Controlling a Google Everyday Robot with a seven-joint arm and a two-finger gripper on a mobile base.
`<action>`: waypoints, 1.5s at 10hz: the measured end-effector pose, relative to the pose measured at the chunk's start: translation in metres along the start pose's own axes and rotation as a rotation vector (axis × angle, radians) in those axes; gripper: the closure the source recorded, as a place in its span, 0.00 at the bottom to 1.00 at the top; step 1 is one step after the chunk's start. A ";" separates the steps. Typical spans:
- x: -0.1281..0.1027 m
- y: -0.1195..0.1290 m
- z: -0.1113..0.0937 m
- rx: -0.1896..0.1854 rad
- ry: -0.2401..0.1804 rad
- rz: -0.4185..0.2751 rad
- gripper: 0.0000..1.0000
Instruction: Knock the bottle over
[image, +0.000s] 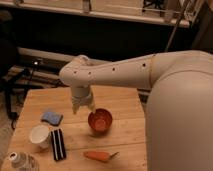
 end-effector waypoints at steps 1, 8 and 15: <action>0.000 0.000 0.000 0.000 0.000 0.000 0.35; 0.006 0.049 -0.027 -0.032 -0.090 -0.114 0.35; 0.105 0.180 -0.055 -0.032 -0.093 -0.482 0.46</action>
